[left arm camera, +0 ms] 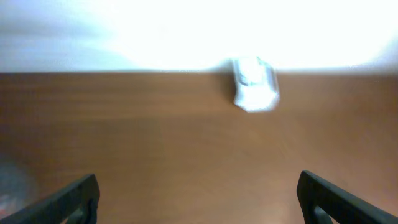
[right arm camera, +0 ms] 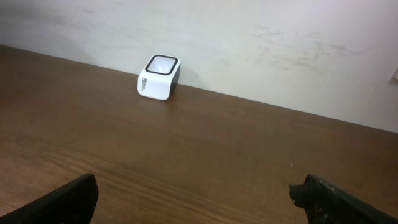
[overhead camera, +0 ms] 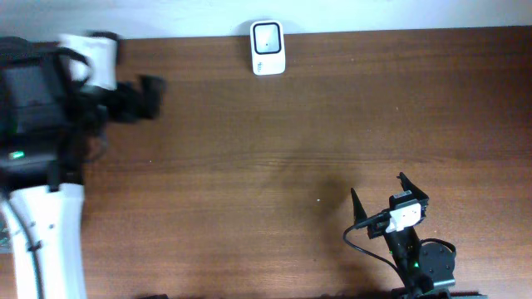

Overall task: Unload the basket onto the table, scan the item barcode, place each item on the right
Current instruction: 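Move the left gripper into the grey basket toward a white tube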

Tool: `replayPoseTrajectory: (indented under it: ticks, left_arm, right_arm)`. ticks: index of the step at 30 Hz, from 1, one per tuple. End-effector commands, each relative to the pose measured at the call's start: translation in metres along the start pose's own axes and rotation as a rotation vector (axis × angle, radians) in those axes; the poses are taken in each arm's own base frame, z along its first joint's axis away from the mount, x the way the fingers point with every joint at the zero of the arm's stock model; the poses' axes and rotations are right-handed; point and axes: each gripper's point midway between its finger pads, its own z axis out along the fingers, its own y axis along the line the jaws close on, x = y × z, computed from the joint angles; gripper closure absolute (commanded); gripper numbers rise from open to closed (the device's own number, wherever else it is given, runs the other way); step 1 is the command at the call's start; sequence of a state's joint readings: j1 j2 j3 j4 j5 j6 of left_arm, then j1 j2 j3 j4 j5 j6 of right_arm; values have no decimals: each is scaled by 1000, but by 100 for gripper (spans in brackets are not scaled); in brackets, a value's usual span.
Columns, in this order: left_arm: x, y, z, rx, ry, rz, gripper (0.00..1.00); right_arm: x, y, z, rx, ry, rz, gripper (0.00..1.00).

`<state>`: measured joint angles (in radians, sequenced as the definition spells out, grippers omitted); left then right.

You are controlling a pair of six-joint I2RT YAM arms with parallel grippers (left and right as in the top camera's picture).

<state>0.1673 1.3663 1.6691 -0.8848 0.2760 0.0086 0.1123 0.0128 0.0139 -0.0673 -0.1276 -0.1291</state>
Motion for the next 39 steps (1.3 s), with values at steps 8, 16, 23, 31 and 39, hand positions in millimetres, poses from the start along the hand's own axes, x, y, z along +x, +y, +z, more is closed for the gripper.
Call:
replayPoseTrajectory:
  ticks: [8, 16, 23, 31, 39]
  left_arm:
    - [-3, 213, -102, -653, -183, -510, 1]
    - [83, 273, -83, -747, 76, -685, 1]
    - [130, 300, -73, -774, 165, -667, 1]
    - [173, 320, -30, -684, 310, -643, 0]
    - [201, 331, -4, -613, 385, -658, 4]
  right_arm:
    - [3, 1, 0, 1, 3, 11, 2]
    - [3, 1, 0, 2, 3, 11, 2]
    - [3, 1, 0, 1, 3, 11, 2]
    - [3, 1, 0, 1, 3, 11, 2]
    - [3, 1, 0, 1, 3, 11, 2]
